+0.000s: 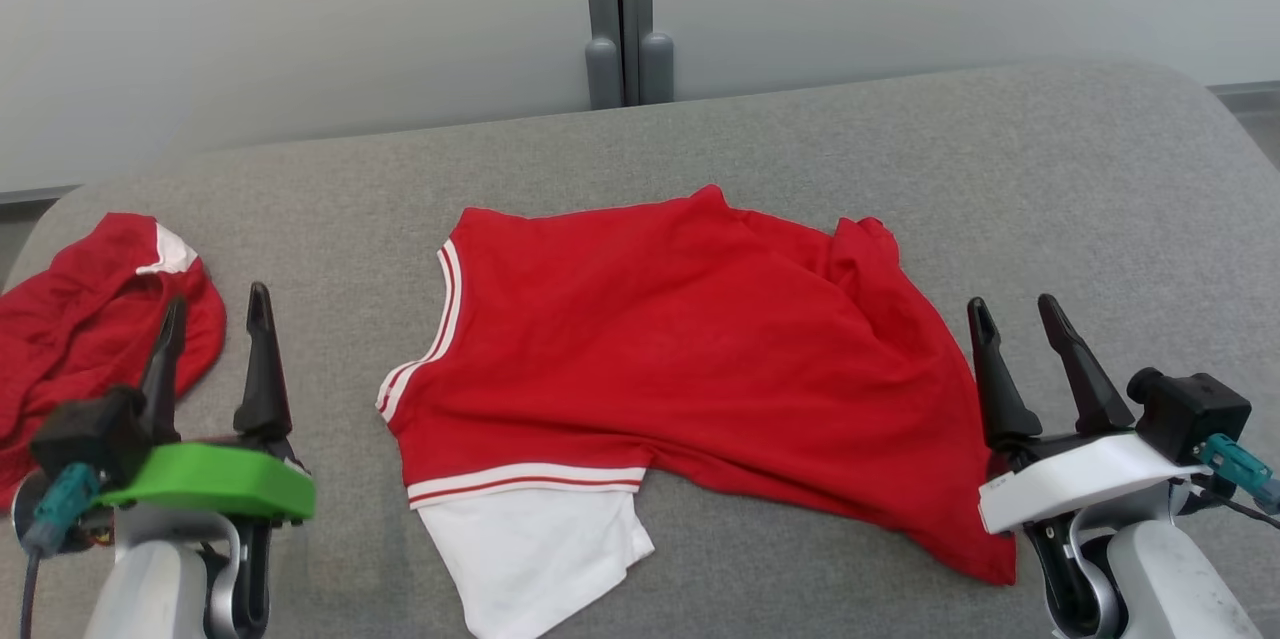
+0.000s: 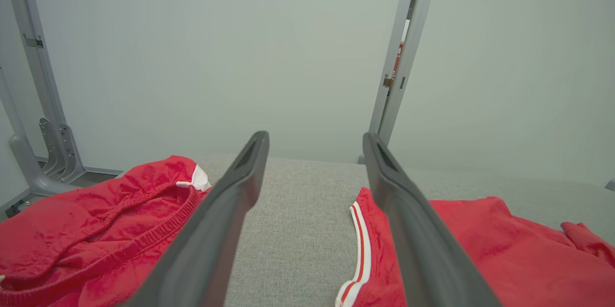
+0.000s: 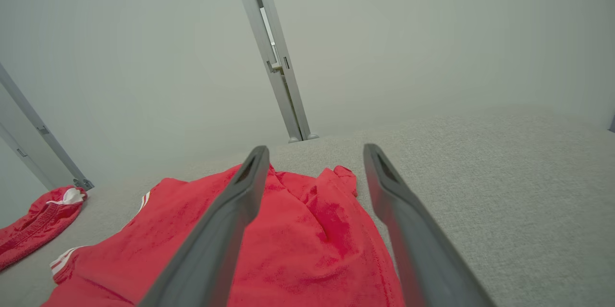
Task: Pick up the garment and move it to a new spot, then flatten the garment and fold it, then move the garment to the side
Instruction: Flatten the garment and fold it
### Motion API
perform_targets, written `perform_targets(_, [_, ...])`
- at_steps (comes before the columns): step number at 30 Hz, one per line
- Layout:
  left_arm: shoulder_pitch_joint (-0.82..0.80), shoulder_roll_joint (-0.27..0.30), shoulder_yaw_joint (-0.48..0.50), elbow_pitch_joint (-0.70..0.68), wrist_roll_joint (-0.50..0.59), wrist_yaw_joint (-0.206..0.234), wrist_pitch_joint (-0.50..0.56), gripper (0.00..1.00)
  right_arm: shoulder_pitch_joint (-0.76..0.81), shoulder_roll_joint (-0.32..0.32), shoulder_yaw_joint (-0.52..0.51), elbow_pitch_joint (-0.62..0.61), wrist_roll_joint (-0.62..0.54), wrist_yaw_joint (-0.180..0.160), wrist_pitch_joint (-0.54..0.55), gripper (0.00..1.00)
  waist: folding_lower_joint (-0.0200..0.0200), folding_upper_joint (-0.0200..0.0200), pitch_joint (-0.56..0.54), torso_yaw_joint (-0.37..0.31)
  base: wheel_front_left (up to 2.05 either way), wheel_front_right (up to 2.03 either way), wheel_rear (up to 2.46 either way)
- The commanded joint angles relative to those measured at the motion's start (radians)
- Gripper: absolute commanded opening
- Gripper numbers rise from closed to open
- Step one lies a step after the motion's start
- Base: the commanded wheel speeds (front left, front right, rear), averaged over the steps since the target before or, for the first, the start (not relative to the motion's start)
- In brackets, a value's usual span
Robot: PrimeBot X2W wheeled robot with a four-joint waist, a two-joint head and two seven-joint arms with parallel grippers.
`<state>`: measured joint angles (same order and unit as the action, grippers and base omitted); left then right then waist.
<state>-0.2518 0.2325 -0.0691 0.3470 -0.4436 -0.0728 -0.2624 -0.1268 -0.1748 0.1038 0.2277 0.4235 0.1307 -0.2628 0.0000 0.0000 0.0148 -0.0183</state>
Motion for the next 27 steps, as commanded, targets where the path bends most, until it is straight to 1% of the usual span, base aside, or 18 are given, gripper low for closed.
perform_targets(1, [0.042,-0.013,0.016,-0.043,0.016,0.007,-0.003,1.00,0.012,0.002,0.002,-0.016,-0.008,0.000,-0.003,1.00,0.0000,0.0000,-0.015,0.006,0.00,0.00,0.00])
perform_targets(3, [0.102,-0.026,0.032,-0.097,0.053,0.011,-0.003,1.00,0.023,0.008,0.013,-0.027,-0.018,0.000,-0.003,1.00,0.0000,0.0000,-0.022,0.006,0.00,0.00,0.00])
perform_targets(6, [0.167,-0.044,0.027,-0.125,0.100,0.006,-0.003,1.00,0.026,0.019,0.013,-0.055,-0.036,0.000,-0.003,1.00,0.0000,0.0000,-0.030,0.006,0.00,0.00,0.00])
perform_targets(9, [0.210,-0.078,0.053,-0.147,0.116,-0.003,-0.003,1.00,0.045,0.024,0.024,-0.063,-0.072,0.000,-0.003,1.00,0.0000,0.0000,-0.033,0.006,0.00,0.00,0.00])
perform_targets(11, [0.236,-0.099,0.065,-0.150,0.129,-0.006,-0.003,1.00,0.050,0.029,0.010,-0.072,-0.102,0.000,-0.003,1.00,0.0000,0.0000,-0.035,0.006,0.00,0.00,0.00])
perform_targets(16, [0.266,-0.141,0.103,-0.171,0.164,-0.016,-0.003,1.00,0.064,0.037,-0.003,-0.086,-0.141,0.000,-0.003,1.00,0.0000,0.0000,-0.034,0.005,0.00,0.00,0.00])
perform_targets(22, [0.242,-0.166,0.122,-0.175,0.201,-0.034,-0.003,1.00,0.032,0.015,0.014,-0.077,-0.141,0.000,-0.003,1.00,0.0000,0.0000,-0.020,0.005,0.00,0.00,0.00])
perform_targets(27, [0.230,-0.174,0.120,-0.168,0.211,-0.042,-0.003,1.00,0.024,0.019,0.013,-0.070,-0.140,0.000,-0.003,1.00,0.0000,0.0000,-0.011,0.002,0.00,0.00,0.00])
